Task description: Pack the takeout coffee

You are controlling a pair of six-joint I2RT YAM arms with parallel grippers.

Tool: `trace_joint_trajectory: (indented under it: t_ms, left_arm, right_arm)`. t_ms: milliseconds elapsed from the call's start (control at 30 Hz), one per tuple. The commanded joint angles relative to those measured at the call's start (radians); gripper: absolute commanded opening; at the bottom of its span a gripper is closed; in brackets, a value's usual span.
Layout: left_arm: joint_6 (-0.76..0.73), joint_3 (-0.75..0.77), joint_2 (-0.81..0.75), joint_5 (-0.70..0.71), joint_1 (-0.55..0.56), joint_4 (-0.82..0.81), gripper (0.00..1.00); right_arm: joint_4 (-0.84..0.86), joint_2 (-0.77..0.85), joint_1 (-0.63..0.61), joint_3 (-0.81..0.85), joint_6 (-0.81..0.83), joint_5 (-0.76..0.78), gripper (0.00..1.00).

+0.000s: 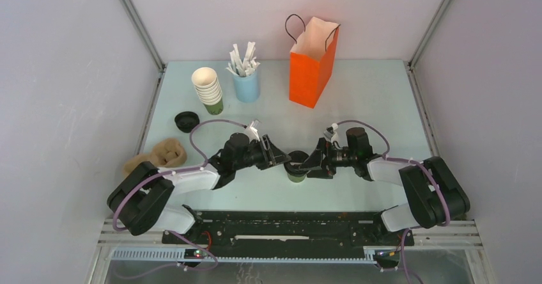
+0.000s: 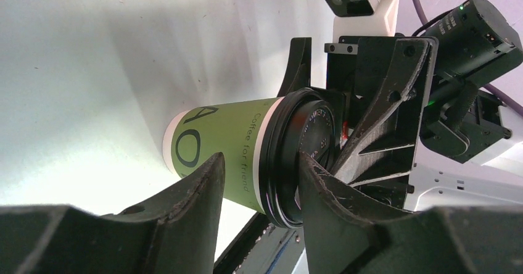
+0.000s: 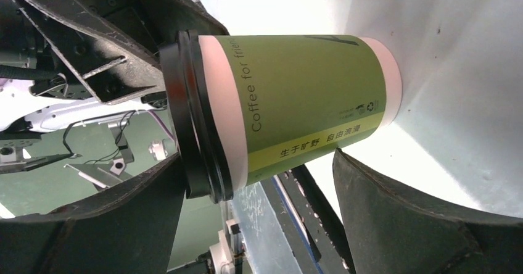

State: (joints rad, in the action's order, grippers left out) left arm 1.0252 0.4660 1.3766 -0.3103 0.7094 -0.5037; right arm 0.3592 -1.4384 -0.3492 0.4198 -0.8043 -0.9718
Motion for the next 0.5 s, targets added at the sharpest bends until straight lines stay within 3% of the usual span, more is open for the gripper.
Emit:
trace_joint_trajectory:
  t_ms: [0, 133, 233, 467]
  left_arm:
    - [-0.071, -0.005, 0.002, 0.047, 0.012, 0.157, 0.50]
    - [-0.075, -0.007, 0.014, 0.061, 0.018, 0.159, 0.50]
    - [-0.080, -0.012, 0.017, 0.067, 0.021, 0.162, 0.50]
    - [-0.136, 0.028, -0.027, 0.078, 0.020, 0.252, 0.52]
  right_arm:
    - [-0.073, -0.030, -0.010, -0.007, 0.096, 0.104, 0.93]
    - [-0.056, -0.117, 0.024, -0.045, 0.125, 0.176, 0.88]
    - [0.015, -0.131, 0.037, -0.084, 0.103, 0.132, 0.87]
    - [-0.048, 0.111, 0.095, -0.007, 0.017, -0.015, 0.97]
